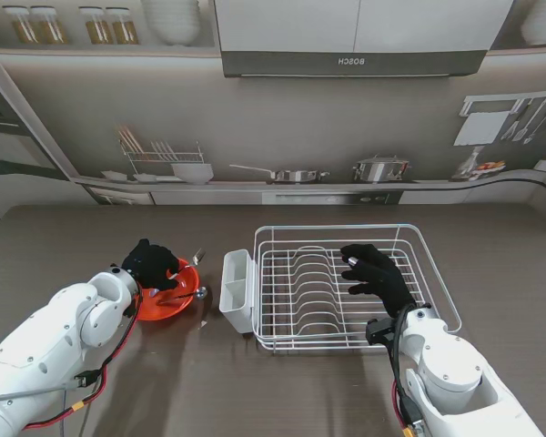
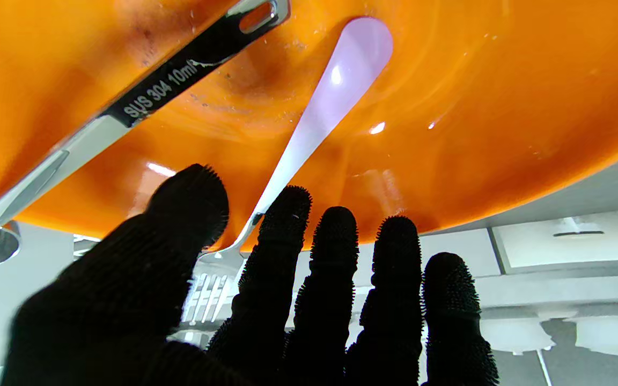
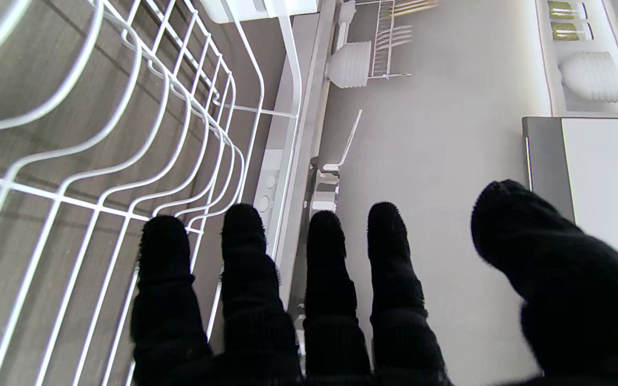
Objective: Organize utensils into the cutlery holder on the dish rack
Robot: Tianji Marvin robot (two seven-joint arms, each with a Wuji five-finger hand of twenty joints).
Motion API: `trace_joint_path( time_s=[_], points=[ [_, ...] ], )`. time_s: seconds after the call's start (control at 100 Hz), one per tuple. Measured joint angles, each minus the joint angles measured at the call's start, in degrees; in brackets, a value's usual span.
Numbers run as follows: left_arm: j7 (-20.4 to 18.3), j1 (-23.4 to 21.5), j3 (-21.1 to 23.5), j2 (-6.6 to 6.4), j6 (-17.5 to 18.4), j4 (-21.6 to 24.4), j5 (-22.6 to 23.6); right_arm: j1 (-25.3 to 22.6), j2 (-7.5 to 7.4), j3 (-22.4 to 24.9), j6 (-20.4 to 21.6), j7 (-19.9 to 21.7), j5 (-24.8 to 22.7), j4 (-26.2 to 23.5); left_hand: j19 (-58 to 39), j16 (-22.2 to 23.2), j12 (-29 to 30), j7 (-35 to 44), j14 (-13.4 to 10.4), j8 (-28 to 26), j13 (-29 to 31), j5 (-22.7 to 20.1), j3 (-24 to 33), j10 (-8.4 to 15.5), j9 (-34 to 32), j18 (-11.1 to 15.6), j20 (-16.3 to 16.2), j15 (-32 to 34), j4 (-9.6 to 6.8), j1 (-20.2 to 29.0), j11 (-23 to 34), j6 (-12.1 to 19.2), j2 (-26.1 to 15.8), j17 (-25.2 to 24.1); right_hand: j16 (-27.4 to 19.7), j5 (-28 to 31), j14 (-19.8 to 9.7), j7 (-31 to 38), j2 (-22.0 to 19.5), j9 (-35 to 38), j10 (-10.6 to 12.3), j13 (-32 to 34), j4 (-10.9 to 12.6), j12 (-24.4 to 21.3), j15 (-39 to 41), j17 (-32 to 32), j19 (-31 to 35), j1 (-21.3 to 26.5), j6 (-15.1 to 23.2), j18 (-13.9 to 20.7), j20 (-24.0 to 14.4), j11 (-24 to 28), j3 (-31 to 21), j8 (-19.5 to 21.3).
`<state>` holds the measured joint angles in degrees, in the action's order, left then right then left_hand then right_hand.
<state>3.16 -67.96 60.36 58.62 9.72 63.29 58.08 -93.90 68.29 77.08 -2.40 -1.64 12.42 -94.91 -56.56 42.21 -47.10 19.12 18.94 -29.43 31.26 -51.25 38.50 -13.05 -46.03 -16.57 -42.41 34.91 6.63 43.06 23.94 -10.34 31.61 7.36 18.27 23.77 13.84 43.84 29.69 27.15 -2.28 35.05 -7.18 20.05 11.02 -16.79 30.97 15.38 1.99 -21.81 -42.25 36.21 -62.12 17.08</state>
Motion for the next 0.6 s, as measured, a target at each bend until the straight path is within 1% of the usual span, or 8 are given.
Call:
trace_joint_path(
  time_s=[0.01, 0.04, 0.35, 0.52, 0.55, 0.58, 0.59, 0.6],
  points=[
    [0.05, 0.01, -0.03, 0.00, 0.00, -0.04, -0.02, 0.00, 0.00, 0.00, 0.00, 0.00, 0.00, 0.00, 0.00, 0.00, -0.02, 0.15, 0.00, -0.07, 0.01, -0.01, -0.05, 0.00, 0.00, 0.00, 0.00, 0.00, 0.31, -0.15, 0.23, 0.01, 0.03, 0.13, 0.00, 0.00, 0.00, 0.00, 0.00, 0.00, 0.00, 0.00, 0.00, 0.00, 0.00, 0.00, 0.00, 0.00, 0.00, 0.00, 0.00, 0.00, 0.00, 0.00],
    [0.20, 0.05, -0.15, 0.00, 0.00, -0.17, -0.10, 0.00, 0.00, 0.00, 0.00, -0.02, 0.00, 0.00, -0.03, 0.00, -0.05, 0.51, 0.00, -0.36, 0.06, -0.74, -0.14, 0.11, -0.59, 0.02, 0.00, 0.03, 0.11, 0.59, 0.38, 0.06, 0.73, 0.32, 0.00, 0.00, 0.00, 0.00, 0.00, 0.00, 0.00, 0.00, 0.00, 0.00, 0.00, 0.00, 0.00, 0.00, 0.00, 0.00, 0.00, 0.00, 0.00, 0.00],
    [2.03, 0.54, -1.41, 0.09, -0.49, -1.63, -0.48, 0.01, 0.02, -0.01, -0.05, -0.06, 0.00, 0.00, -0.79, 0.05, -1.47, 3.24, -0.03, -1.39, 1.73, -1.92, -1.06, 0.67, -2.43, 0.04, 0.00, 1.44, 0.09, 1.82, 1.96, 0.77, 0.63, 1.17, 0.00, 0.00, 0.01, 0.00, 0.00, 0.00, -0.01, 0.00, 0.00, 0.00, 0.00, 0.01, 0.00, 0.00, -0.01, 0.00, 0.00, 0.00, 0.00, 0.00],
    [2.82, 0.70, -1.74, 0.17, -0.67, -2.23, -0.82, 0.01, 0.02, -0.03, -0.11, -0.04, 0.00, 0.01, -2.48, 0.62, -2.35, 6.97, -0.11, -0.85, 3.01, -2.48, -3.35, 1.14, -3.14, 0.07, 0.00, 2.58, 0.09, 4.85, 2.99, 1.09, 0.70, 1.93, 0.00, 0.00, 0.01, 0.00, -0.01, 0.00, -0.01, 0.00, 0.00, 0.00, 0.00, 0.01, 0.00, -0.01, -0.01, 0.00, 0.00, 0.00, 0.00, 0.00],
    [3.07, 0.78, -1.88, 0.18, -0.68, -2.42, -0.85, 0.01, 0.02, -0.04, -0.12, -0.04, 0.00, 0.01, -2.96, 0.67, -4.32, 8.63, -0.13, 0.03, 3.03, -2.48, -4.10, 1.22, -3.62, 0.08, 0.00, 2.91, 0.10, 5.38, 3.16, 1.26, 1.11, 2.00, 0.00, 0.00, 0.02, 0.00, -0.70, 0.00, -0.01, 0.00, 0.00, 0.00, 0.00, 0.01, 0.00, -0.02, -0.02, 0.00, 0.00, 0.00, 0.00, 0.00],
    [3.35, 0.88, -2.02, 0.20, -0.68, -2.64, -0.89, 0.01, 0.02, -0.04, -0.12, -0.04, 0.00, 0.01, -3.01, 0.74, -6.45, 9.89, -0.18, 0.62, 3.11, -2.49, -5.13, 1.37, -4.46, 0.08, 0.00, 3.36, 0.65, 6.07, 3.36, 1.37, 1.27, 2.09, 0.00, 0.00, 0.02, 0.00, -0.70, 0.00, -0.01, 0.00, 0.00, 0.00, 0.00, 0.01, 0.00, -0.02, -0.02, 0.00, 0.00, 0.00, 0.00, 0.00],
    [3.44, 0.91, -2.06, 0.21, -0.68, -2.71, -0.91, 0.01, 0.02, -0.04, -0.12, -0.04, 0.00, 0.01, -3.03, 0.75, -7.08, 10.16, -0.32, 0.76, 3.16, -2.49, -4.94, 1.47, -4.46, 0.08, 0.00, 3.56, 0.09, 6.11, 3.36, 1.46, 1.25, 2.13, 0.00, 0.00, 0.02, 0.00, -0.70, 0.00, -0.01, 0.00, 0.00, 0.00, 0.00, 0.01, 0.00, -0.02, -0.02, 0.00, 0.00, 0.00, 0.00, 0.00],
    [3.54, 0.95, -2.11, 0.22, -0.68, -2.80, -0.93, 0.01, 0.02, -0.05, -0.12, -0.04, 0.00, 0.01, -3.04, 0.77, -7.99, 10.70, -0.42, 1.00, 3.21, -2.49, -5.60, 1.53, -4.47, 0.09, 0.00, 3.72, 0.09, 6.10, 3.34, 1.50, 1.24, 2.26, 0.00, 0.00, 0.02, 0.00, -0.70, 0.00, -0.01, 0.00, 0.00, 0.00, 0.00, 0.02, 0.00, -0.02, -0.02, 0.00, 0.00, 0.00, 0.00, 0.00]
  ],
)
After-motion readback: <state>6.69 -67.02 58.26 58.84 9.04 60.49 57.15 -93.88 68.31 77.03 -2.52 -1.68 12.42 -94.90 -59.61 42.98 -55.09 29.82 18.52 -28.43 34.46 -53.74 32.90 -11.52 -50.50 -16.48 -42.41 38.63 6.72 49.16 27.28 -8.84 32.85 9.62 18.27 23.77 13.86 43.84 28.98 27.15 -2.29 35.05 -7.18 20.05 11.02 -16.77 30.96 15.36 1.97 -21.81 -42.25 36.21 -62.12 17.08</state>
